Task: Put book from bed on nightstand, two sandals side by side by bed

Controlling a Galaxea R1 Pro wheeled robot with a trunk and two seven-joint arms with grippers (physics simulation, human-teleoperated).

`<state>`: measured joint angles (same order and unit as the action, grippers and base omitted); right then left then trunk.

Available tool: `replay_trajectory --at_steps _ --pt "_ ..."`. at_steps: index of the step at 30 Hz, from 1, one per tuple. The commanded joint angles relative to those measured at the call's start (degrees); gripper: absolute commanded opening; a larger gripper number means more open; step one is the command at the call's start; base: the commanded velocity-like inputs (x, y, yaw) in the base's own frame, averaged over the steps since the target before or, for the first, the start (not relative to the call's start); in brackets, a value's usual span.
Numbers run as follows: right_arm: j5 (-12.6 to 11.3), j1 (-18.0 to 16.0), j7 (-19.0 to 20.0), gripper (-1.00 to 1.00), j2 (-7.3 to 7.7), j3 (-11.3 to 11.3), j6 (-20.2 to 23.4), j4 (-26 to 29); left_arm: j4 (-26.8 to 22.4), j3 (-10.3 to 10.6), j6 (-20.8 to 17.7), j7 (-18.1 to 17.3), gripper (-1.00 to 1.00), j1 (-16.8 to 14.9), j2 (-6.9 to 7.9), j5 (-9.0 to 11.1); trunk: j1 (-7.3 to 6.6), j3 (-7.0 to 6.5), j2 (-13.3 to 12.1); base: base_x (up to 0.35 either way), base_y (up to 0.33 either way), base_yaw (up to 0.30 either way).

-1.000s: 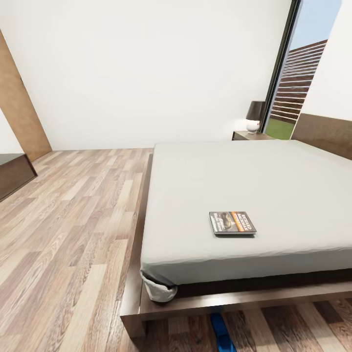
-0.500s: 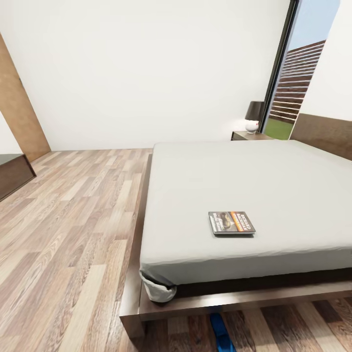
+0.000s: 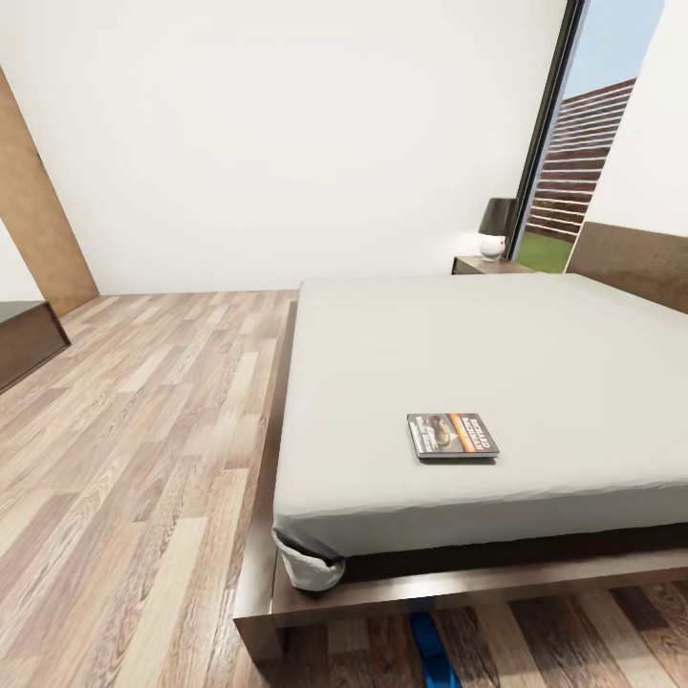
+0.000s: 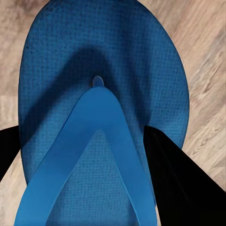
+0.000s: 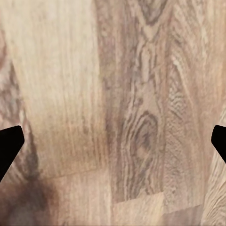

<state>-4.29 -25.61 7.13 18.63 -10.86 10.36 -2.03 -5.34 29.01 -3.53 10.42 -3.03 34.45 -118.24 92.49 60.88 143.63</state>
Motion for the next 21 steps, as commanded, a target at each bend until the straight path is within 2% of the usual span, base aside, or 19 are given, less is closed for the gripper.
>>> replay_trajectory --at_steps 1,15,21 --pt "-0.5 -0.1 0.2 1.0 -0.01 -0.5 0.1 -0.1 0.1 -0.1 -0.2 0.2 -1.0 0.0 0.02 -0.7 -0.01 0.05 0.0 0.0 0.0 0.0" --pt "-0.4 -0.1 0.2 1.0 -0.14 -0.5 0.2 -0.1 0.0 -0.1 -1.6 0.6 -1.0 0.0 0.07 -0.6 -0.01 0.05 0.0 0.0 0.0 0.0" --pt "-0.4 -0.1 0.2 1.0 -0.11 -0.5 0.2 -0.1 -1.7 -0.4 -1.9 2.0 -1.0 -0.5 0.11 -0.1 -0.01 0.05 0.0 0.0 0.0 0.0"
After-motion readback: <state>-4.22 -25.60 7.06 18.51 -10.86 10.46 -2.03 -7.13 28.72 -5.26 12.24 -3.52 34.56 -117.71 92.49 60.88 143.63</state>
